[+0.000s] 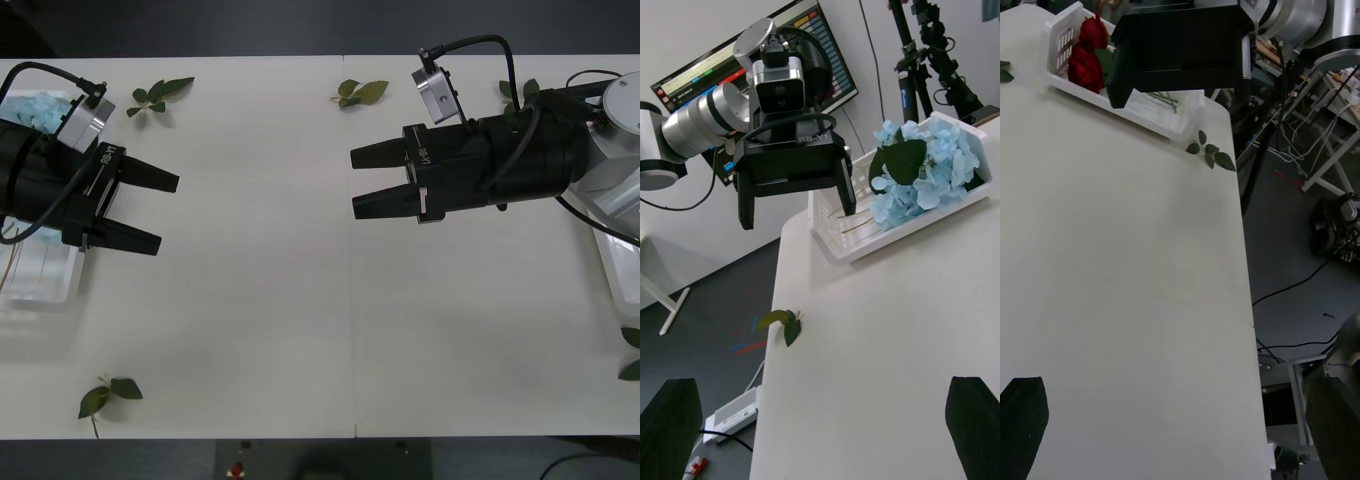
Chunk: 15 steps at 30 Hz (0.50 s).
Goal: Put the red flowers into the right box and the blue flowers into the left box
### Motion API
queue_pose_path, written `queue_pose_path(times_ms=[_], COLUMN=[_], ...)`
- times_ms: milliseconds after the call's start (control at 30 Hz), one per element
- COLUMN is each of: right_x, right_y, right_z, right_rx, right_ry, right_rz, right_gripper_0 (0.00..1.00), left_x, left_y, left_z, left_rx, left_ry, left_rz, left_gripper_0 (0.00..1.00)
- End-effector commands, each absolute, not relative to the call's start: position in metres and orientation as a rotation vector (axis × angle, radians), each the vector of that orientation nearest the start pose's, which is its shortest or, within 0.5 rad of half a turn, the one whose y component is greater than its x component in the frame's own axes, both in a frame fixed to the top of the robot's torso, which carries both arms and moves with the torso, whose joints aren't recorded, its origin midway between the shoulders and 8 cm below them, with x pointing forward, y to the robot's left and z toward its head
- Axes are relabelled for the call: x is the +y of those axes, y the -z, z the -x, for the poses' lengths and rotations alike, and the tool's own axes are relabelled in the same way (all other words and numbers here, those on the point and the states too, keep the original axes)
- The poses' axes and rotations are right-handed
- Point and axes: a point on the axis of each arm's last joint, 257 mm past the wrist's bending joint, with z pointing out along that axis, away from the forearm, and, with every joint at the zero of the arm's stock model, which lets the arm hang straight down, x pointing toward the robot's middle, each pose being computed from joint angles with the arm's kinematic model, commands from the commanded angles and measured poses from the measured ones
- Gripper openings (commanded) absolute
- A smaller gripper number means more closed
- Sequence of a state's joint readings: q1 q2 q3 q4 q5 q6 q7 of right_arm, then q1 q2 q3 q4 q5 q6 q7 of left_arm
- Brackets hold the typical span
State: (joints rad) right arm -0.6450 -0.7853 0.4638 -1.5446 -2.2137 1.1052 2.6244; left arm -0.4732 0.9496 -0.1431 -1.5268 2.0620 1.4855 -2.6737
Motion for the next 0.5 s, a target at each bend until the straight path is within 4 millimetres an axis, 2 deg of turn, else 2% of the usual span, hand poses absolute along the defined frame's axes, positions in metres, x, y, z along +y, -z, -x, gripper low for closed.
queue_pose_path(times_ms=[33, 500], right_x=[-0.0185, -0.0185], right_y=[0.0572, 0.0572], right_z=[-0.4085, -0.4085], right_rx=[1.437, 1.437], right_ry=[-1.183, -1.183], right_rz=[1.305, 1.305], right_gripper_0=[0.95, 0.95], left_x=[0.174, 0.174], left_y=[0.0715, 0.0715], left_z=[-0.3909, -0.3909], left_rx=[1.554, 1.554], left_ry=[0.918, 0.918], left_rz=[-1.514, -1.514], left_gripper_0=[1.0, 1.0])
